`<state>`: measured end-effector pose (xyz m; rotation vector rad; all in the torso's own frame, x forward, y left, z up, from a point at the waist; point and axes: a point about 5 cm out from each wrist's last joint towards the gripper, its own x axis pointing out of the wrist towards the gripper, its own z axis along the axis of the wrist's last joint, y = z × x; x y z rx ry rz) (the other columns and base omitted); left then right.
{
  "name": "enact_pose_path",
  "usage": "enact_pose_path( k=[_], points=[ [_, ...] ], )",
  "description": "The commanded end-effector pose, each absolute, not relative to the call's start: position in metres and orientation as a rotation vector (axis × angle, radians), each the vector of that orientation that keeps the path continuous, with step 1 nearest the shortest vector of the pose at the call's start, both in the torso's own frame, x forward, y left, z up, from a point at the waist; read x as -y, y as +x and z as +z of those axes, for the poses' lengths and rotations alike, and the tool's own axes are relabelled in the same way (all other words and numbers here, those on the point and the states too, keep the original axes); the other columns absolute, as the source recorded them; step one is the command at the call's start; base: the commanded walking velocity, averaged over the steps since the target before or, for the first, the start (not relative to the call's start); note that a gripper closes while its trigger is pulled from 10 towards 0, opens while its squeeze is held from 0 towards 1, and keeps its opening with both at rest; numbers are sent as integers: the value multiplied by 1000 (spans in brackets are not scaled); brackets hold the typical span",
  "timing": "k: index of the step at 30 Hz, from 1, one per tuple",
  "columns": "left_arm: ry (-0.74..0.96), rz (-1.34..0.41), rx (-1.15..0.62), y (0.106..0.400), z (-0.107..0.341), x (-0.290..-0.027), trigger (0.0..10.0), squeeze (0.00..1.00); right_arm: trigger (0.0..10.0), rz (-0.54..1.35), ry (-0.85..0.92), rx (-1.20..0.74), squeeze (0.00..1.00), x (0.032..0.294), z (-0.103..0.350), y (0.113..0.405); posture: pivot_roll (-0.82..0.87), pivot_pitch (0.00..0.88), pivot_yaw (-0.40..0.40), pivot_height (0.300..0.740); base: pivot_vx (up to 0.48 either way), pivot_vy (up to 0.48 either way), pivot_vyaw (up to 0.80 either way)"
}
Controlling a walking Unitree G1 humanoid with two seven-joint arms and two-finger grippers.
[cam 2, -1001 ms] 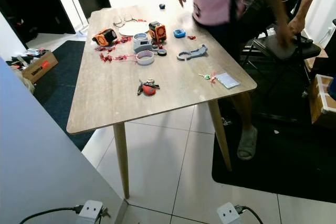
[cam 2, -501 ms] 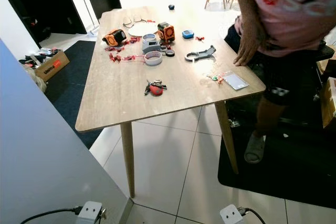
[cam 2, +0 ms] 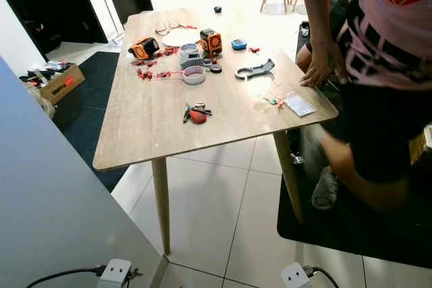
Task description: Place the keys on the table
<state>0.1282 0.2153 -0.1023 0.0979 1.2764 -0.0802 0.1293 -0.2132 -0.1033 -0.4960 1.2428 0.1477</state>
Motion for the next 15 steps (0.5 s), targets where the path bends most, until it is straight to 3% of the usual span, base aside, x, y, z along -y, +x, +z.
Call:
enact_pose_path(
  k=[1, 5, 15],
  points=[
    [113, -67, -1286, 125, -102, -224, 10000, 0, 10000, 237, -433, -1237, 0, 181, -108, 129, -98, 29, 119, 740, 0, 0, 0],
    [116, -69, -1285, 125, -102, -224, 10000, 0, 10000, 236, -438, -1237, 0, 184, -108, 129, -98, 29, 119, 740, 0, 0, 0],
    [124, -77, -1288, 124, -102, -223, 10000, 0, 10000, 216, -463, -1275, 0, 224, -107, 107, -95, 25, 107, 740, 0, 0, 0]
  ],
)
